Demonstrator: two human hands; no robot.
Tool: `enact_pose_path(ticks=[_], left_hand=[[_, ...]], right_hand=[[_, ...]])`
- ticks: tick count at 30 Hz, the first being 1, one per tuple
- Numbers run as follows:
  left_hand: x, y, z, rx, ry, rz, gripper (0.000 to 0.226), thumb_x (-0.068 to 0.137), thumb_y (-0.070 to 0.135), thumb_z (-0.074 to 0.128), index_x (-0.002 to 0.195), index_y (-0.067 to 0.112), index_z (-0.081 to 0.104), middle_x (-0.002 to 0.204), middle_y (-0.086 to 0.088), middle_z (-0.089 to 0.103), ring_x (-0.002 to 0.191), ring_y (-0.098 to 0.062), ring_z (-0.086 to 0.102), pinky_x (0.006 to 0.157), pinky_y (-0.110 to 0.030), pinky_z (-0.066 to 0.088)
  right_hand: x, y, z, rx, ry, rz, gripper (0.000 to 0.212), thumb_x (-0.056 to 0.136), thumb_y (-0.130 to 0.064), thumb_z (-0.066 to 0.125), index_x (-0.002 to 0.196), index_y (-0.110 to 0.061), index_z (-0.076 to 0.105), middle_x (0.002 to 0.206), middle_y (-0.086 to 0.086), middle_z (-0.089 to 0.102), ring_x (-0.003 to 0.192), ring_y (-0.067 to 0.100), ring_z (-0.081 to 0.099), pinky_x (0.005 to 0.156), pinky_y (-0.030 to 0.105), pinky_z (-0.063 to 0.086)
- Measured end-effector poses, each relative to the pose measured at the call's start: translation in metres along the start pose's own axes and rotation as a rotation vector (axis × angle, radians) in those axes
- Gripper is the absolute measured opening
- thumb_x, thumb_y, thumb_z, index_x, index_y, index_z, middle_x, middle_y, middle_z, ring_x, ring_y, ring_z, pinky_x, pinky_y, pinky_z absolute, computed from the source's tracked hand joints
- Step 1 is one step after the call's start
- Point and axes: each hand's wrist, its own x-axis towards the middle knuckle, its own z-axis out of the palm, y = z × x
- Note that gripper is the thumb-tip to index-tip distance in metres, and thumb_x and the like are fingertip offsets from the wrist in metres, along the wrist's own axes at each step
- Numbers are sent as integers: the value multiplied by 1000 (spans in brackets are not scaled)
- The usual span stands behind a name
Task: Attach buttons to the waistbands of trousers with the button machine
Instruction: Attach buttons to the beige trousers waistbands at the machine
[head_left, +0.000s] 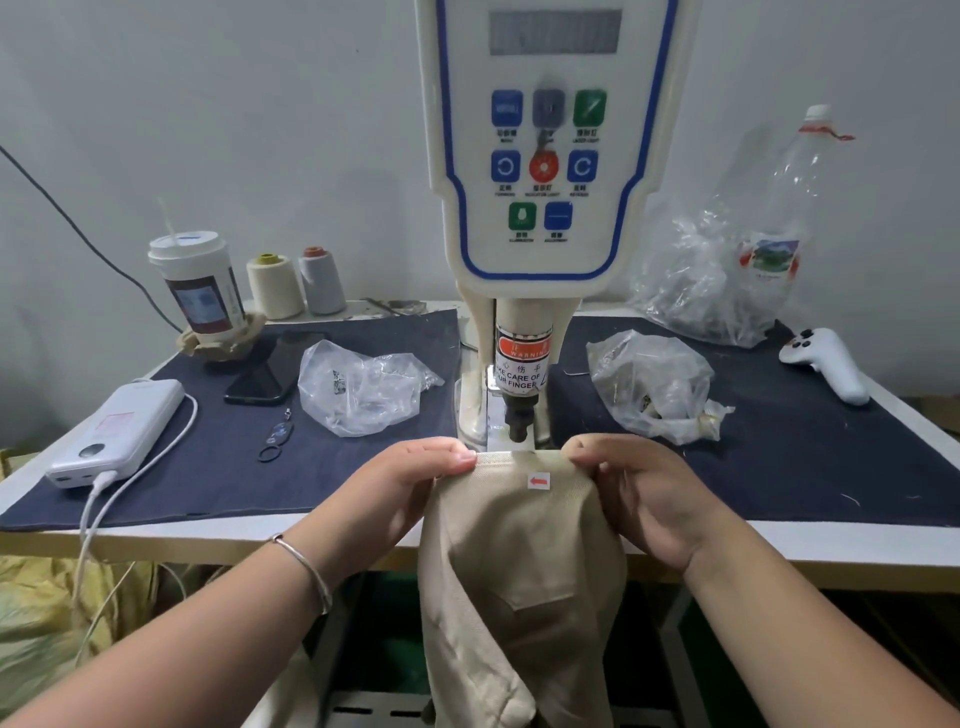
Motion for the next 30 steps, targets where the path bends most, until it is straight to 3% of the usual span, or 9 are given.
enact_pose_path(ticks=[4,7,11,15,18,22,26,30], left_hand=[[10,-6,-1,-15,20,1,23,83,24,61,60,21,66,62,9,58,59,-3,55,56,-14,43],[13,-13,-3,-40,26,-40,22,81,26,64,61,20,64,60,7,56,54,-6,52,50,-18,41],[14,-20,-6,-104,20,-48,21,82,24,64,62,18,63,59,3,55,52,-7,53,48,-16,43],[16,-23,-6,-124,39,-57,18,79,26,66,64,16,63,61,-1,55,53,-11,52,49,-19,43],[15,-24,-7,-105,59,-67,20,74,31,71,67,15,61,65,-6,49,58,-17,45,55,-28,35],[15,-23,-5,-104,80,-69,20,76,29,66,63,17,57,62,-3,44,56,-17,39,52,-27,31],[14,-23,-3,-102,92,-69,22,78,26,63,60,17,53,60,-3,38,54,-16,34,49,-26,28],[14,-25,-3,-106,120,-67,24,77,25,61,57,18,51,56,0,35,49,-14,30,46,-23,25]], right_hand=[[10,7,-9,-12,49,8,23,81,-10,52,58,-12,47,58,4,30,53,12,28,55,31,16],[13,17,-12,9,36,-4,20,77,-13,57,63,-11,43,64,4,23,60,17,17,64,38,6],[15,23,-17,6,8,-42,16,74,-15,59,67,-8,48,66,5,30,61,16,25,64,39,8],[17,24,-21,-12,3,-51,16,77,-13,58,83,-1,51,69,7,33,62,14,28,57,28,19],[17,23,-20,-15,15,-47,13,75,-14,57,71,-4,50,65,5,35,58,9,31,52,20,24],[17,22,-17,4,33,-38,17,71,-15,60,58,-11,49,59,0,33,54,8,29,50,21,23],[18,23,-16,2,45,-35,16,68,-16,63,62,-7,51,63,4,35,60,11,29,58,29,18],[18,23,-17,7,55,-37,15,69,-15,63,65,-5,52,64,5,38,60,12,32,58,29,21]])
